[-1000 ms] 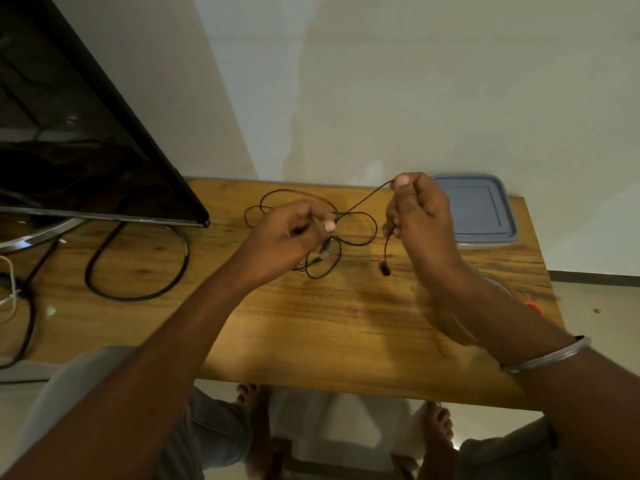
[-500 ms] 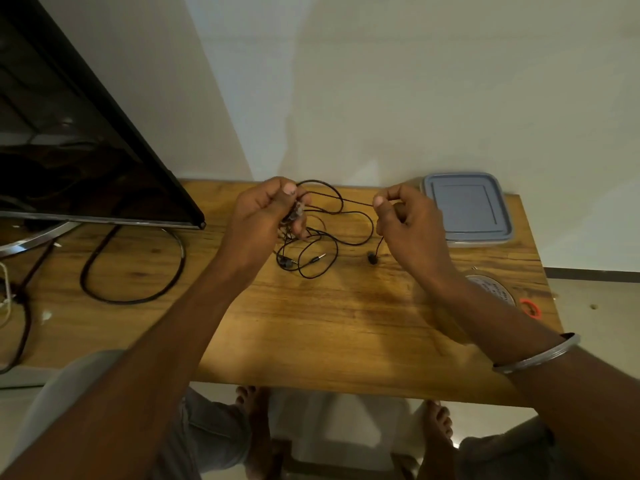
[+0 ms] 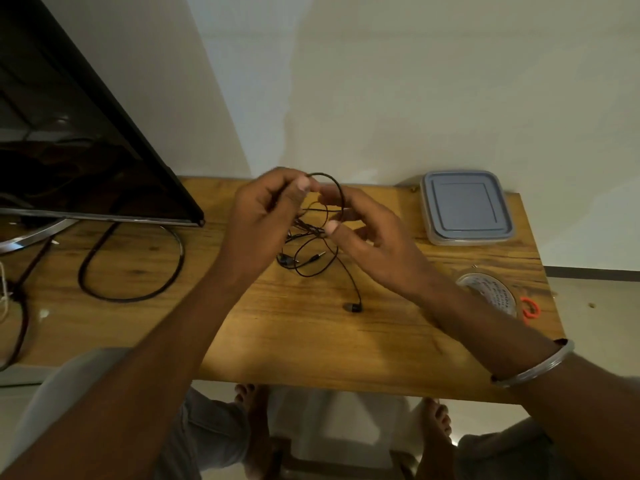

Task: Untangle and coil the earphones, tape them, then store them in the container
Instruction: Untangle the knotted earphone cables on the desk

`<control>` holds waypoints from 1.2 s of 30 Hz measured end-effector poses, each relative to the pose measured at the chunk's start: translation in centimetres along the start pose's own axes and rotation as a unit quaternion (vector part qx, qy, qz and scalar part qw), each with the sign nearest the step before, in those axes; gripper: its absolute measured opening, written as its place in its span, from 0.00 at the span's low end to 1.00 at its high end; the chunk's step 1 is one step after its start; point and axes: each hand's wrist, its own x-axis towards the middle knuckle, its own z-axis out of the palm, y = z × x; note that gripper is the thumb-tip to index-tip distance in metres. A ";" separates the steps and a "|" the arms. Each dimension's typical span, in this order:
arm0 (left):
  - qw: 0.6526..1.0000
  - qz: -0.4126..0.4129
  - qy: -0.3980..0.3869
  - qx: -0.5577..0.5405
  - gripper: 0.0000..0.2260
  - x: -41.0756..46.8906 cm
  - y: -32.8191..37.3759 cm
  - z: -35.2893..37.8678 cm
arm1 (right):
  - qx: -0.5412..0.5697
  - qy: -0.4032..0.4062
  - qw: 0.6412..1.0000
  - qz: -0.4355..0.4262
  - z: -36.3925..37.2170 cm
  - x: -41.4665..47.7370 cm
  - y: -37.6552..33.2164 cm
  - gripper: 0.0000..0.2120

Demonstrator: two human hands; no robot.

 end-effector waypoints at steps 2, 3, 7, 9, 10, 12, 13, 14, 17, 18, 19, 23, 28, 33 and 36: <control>0.999 0.022 -0.005 0.033 0.07 -0.2 0.0 0.4 | 0.035 -0.002 0.999 -0.014 0.4 0.1 -0.4 0.10; 0.999 0.025 0.008 0.031 0.05 -0.1 -0.1 0.3 | 0.027 0.025 0.999 -0.009 0.3 0.1 -0.4 0.07; 0.998 0.027 0.045 0.022 0.10 0.4 -0.5 -1.0 | -0.034 0.190 0.981 -0.016 -1.6 0.6 -0.3 0.07; 0.995 0.042 0.021 0.087 0.13 0.4 -1.0 -1.3 | 0.002 0.218 0.975 -0.036 -2.4 0.7 -0.9 0.06; 0.990 0.052 0.018 0.132 0.12 0.4 -1.4 -1.3 | 0.043 0.218 0.974 -0.037 -2.5 0.7 -1.3 0.07; 0.984 0.048 0.055 0.165 0.09 0.6 -2.3 -1.3 | 0.110 0.229 0.967 -0.016 -2.6 0.8 -2.0 0.08; 0.989 0.001 0.091 0.116 0.08 0.8 -2.5 -1.4 | 0.150 0.237 0.960 0.007 -2.7 0.9 -2.2 0.08; 0.988 -0.076 0.130 0.021 0.07 1.1 -2.4 -1.6 | 0.205 0.243 0.947 0.039 -3.0 1.0 -2.3 0.09; 0.916 -0.292 0.133 -0.241 0.16 1.5 -1.4 -2.3 | 0.425 0.225 0.860 0.172 -4.2 1.8 -2.2 0.09; 0.912 -0.313 0.107 -0.241 0.18 1.4 -1.4 -2.4 | 0.494 0.215 0.817 0.206 -4.4 1.9 -2.0 0.09; 0.925 -0.309 0.079 -0.205 0.18 1.2 -1.3 -2.2 | 0.547 0.208 0.778 0.227 -4.6 2.0 -1.8 0.10; 0.982 -0.138 0.006 0.130 0.21 0.1 -1.6 -0.4 | 0.635 0.182 0.716 0.227 -4.7 2.0 -1.6 0.11; 0.955 0.007 -0.081 0.286 0.39 -1.2 -2.2 1.4 | 0.676 0.145 0.691 0.209 -3.5 2.1 -2.7 0.11; 0.962 0.016 -0.228 0.146 0.05 -2.0 -1.0 2.8 | 0.706 0.136 0.667 0.195 -3.8 2.2 -3.0 0.12; 0.932 -0.030 -0.280 0.227 0.10 -2.2 -2.6 2.6 | 0.704 0.143 0.669 0.191 -4.3 2.3 -2.7 0.12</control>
